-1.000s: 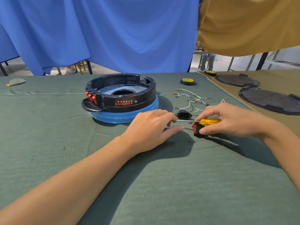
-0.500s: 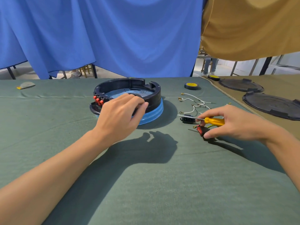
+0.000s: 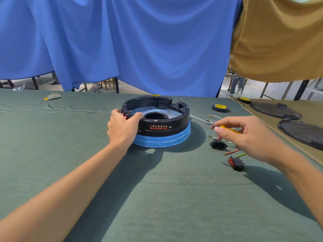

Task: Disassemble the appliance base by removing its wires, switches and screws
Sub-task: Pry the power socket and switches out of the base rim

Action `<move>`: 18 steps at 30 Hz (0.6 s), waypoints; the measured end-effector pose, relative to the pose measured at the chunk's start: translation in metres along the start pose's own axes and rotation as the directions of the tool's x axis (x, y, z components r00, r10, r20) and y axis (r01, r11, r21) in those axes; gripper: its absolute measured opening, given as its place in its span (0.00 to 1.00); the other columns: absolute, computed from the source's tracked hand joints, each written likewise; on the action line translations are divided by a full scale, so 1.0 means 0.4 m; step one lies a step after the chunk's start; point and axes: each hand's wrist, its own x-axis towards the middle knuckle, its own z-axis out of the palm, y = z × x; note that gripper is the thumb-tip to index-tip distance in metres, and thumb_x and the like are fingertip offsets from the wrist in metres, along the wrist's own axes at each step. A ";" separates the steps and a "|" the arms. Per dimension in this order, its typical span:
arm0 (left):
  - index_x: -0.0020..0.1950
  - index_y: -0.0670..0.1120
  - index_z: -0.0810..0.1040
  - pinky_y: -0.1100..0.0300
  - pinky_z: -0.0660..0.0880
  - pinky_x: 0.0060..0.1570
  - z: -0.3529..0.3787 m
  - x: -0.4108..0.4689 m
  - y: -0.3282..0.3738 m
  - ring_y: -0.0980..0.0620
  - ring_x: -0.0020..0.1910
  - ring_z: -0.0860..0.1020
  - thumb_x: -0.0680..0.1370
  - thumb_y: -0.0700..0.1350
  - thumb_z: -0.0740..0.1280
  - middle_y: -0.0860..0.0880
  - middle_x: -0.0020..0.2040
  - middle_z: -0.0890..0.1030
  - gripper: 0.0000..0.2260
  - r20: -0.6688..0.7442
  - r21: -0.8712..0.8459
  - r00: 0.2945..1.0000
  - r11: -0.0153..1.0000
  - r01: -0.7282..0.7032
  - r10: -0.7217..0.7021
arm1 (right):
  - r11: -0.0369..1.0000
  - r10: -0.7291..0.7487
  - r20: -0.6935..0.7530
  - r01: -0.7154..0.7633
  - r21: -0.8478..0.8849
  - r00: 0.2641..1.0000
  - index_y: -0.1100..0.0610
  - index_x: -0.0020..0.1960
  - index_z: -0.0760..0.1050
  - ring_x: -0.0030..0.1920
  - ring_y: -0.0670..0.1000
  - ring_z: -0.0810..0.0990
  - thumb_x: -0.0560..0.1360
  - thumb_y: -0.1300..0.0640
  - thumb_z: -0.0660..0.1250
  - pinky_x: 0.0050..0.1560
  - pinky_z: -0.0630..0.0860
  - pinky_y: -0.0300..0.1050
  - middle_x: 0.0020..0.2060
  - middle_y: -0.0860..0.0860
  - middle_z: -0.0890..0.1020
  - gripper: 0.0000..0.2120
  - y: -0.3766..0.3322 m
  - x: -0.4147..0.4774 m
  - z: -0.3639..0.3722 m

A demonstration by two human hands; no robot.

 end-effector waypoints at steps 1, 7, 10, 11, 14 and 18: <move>0.60 0.47 0.70 0.57 0.71 0.46 0.000 0.005 -0.005 0.48 0.55 0.73 0.73 0.53 0.69 0.48 0.57 0.77 0.20 0.048 -0.093 0.998 0.994 0.055 -0.050 | 1.000 -0.009 0.003 0.009 -0.002 1.000 0.47 0.47 0.82 0.34 0.39 0.80 0.77 0.51 0.67 0.34 0.71 0.26 0.35 0.44 0.84 0.05 -0.013 0.013 0.013; 0.49 0.49 0.79 0.59 0.71 0.39 -0.038 0.034 -0.031 0.53 0.40 0.77 0.66 0.51 0.67 0.52 0.42 0.81 0.13 0.114 -0.257 0.993 0.966 0.035 -0.006 | 0.996 -0.088 0.028 0.088 0.014 0.996 0.50 0.50 0.83 0.39 0.43 0.81 0.77 0.51 0.68 0.44 0.74 0.38 0.35 0.45 0.84 0.07 -0.093 0.091 0.102; 0.46 0.46 0.81 0.57 0.74 0.41 -0.063 0.046 -0.045 0.50 0.38 0.78 0.65 0.46 0.67 0.49 0.39 0.82 0.12 0.189 -0.365 0.981 0.930 0.035 0.037 | 0.992 -0.125 0.011 0.125 -0.015 0.992 0.49 0.50 0.83 0.40 0.45 0.80 0.77 0.50 0.68 0.48 0.75 0.43 0.35 0.44 0.84 0.06 -0.128 0.131 0.151; 0.45 0.46 0.82 0.57 0.75 0.40 -0.067 0.049 -0.050 0.50 0.37 0.79 0.66 0.45 0.67 0.49 0.39 0.83 0.10 0.208 -0.391 0.977 0.920 0.032 0.054 | 0.990 -0.128 0.000 0.128 -0.055 0.992 0.48 0.50 0.83 0.42 0.47 0.80 0.78 0.49 0.67 0.49 0.75 0.45 0.36 0.44 0.84 0.06 -0.138 0.146 0.166; 0.42 0.53 0.84 0.59 0.77 0.46 -0.065 0.064 -0.063 0.53 0.42 0.82 0.75 0.46 0.66 0.54 0.40 0.85 0.07 0.157 -0.392 0.985 0.920 0.000 0.067 | 0.943 -0.107 -0.012 0.097 -0.319 0.994 0.43 0.56 0.80 0.55 0.53 0.76 0.80 0.47 0.62 0.55 0.70 0.50 0.51 0.44 0.83 0.09 -0.161 0.196 0.208; 0.54 0.48 0.83 0.45 0.74 0.61 -0.065 0.084 -0.068 0.47 0.54 0.80 0.77 0.51 0.63 0.49 0.49 0.84 0.13 0.115 -0.324 0.992 0.946 -0.015 0.055 | 0.904 -0.059 0.024 0.064 -0.423 0.998 0.41 0.57 0.78 0.62 0.55 0.71 0.81 0.55 0.59 0.55 0.62 0.55 0.54 0.43 0.79 0.14 -0.185 0.254 0.268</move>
